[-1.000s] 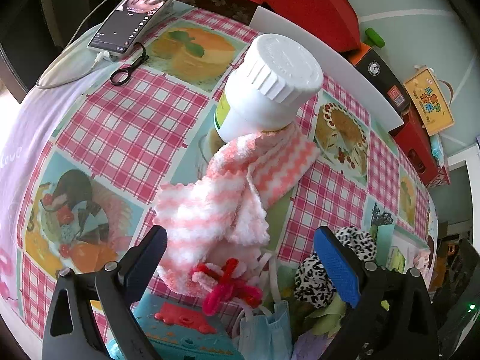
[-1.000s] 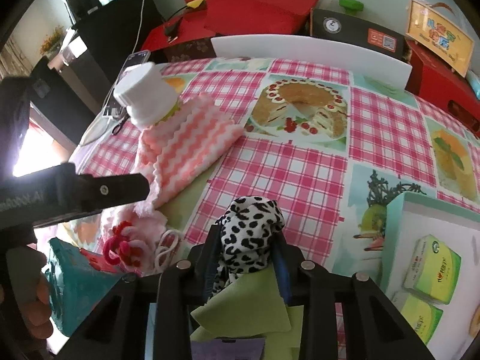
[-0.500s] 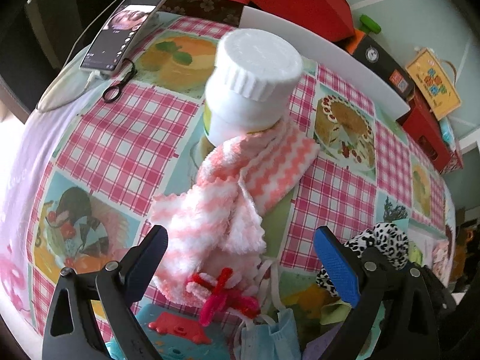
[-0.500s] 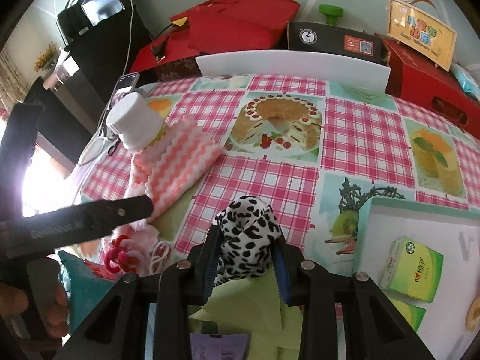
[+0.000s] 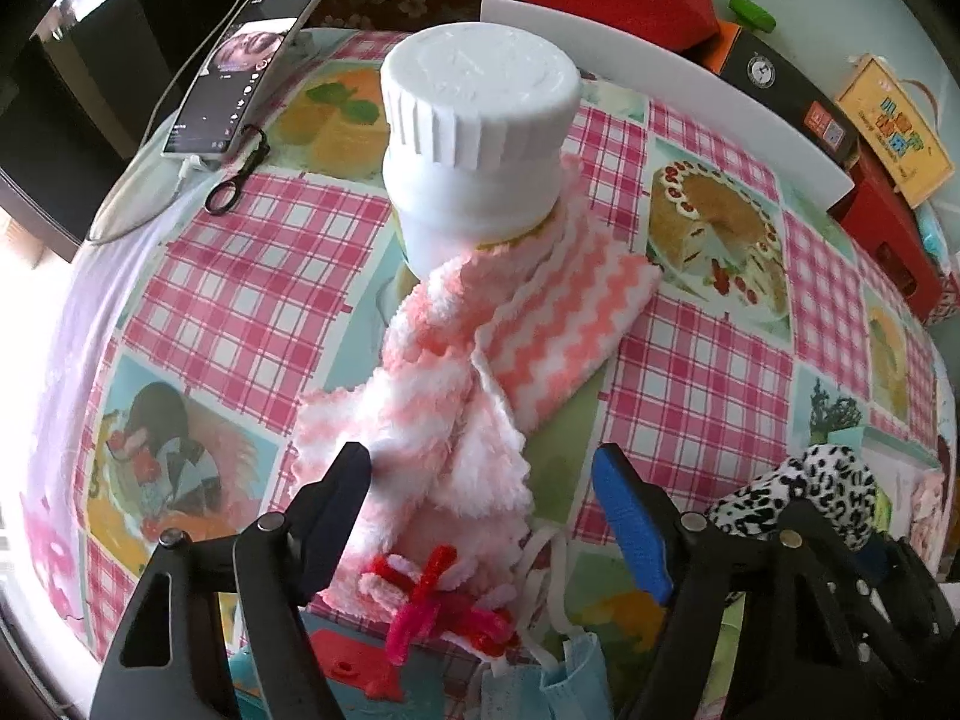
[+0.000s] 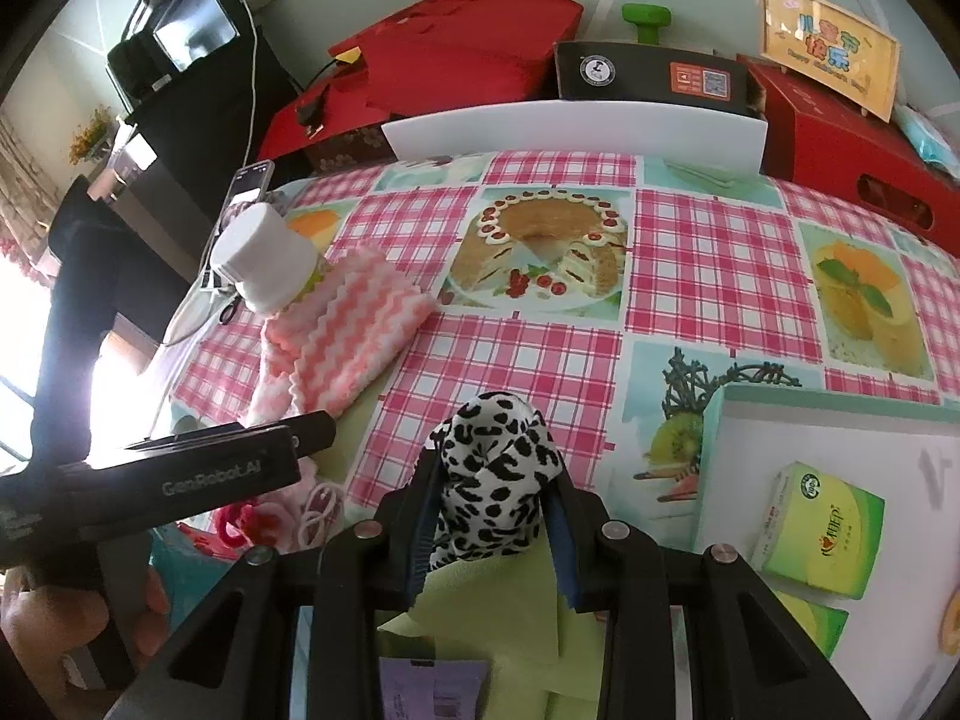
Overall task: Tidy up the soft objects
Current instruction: 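Grasp the pink-and-white zigzag towel with the left tool while right holds the scrunchie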
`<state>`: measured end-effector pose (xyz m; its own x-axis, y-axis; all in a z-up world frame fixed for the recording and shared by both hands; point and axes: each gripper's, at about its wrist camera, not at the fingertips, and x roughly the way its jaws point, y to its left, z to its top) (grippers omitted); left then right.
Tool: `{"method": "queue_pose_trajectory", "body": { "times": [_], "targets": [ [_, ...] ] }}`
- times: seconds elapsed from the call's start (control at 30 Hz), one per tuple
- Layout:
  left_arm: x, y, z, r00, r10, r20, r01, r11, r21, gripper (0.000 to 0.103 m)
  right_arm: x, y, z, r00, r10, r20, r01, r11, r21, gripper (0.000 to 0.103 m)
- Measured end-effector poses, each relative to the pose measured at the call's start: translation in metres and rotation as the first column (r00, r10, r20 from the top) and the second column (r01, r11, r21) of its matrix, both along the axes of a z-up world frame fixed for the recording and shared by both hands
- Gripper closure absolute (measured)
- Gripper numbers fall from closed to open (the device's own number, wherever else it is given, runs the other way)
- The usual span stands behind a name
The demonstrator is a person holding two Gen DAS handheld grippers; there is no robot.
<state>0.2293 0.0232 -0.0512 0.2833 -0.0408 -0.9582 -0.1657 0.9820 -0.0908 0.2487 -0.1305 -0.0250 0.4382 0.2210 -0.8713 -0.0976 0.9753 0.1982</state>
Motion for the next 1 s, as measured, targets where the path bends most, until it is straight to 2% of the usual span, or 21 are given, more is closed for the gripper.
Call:
{"method": "queue_pose_trajectory", "body": {
  "times": [0.13, 0.23, 0.5, 0.67, 0.83, 1.0],
  "targets": [
    [0.001, -0.008, -0.007, 1.0, -0.019, -0.021, 0.02, 0.999, 0.049, 0.04, -0.001, -0.001, 0.002, 1.0, -0.001, 0.002, 0.001, 1.0, 0.007, 0.068],
    [0.003, -0.015, -0.011, 0.999, -0.035, -0.026, 0.037, 0.996, 0.082, 0.042, -0.001, -0.001, 0.002, 1.0, 0.0, 0.002, 0.0, 1.0, 0.009, 0.068],
    [0.004, -0.037, -0.018, 0.996, -0.089, -0.031, 0.091, 0.992, 0.088, 0.051, -0.002, -0.004, 0.005, 1.0, -0.008, 0.006, 0.008, 1.0, 0.016, 0.068],
    [0.007, -0.05, -0.021, 0.993, -0.118, -0.001, 0.118, 0.993, -0.011, 0.052, -0.002, -0.01, 0.007, 1.0, -0.023, 0.008, 0.022, 1.0, 0.02, 0.068],
    [0.009, -0.062, -0.018, 0.991, -0.133, 0.028, 0.136, 0.98, -0.145, 0.052, -0.002, -0.018, 0.007, 0.999, -0.045, 0.006, 0.044, 0.999, 0.026, 0.068],
    [0.014, -0.071, -0.023, 0.99, -0.139, 0.03, 0.142, 0.981, -0.13, 0.052, -0.002, -0.027, 0.008, 0.998, -0.066, 0.008, 0.066, 0.997, 0.032, 0.068]
  ]
}}
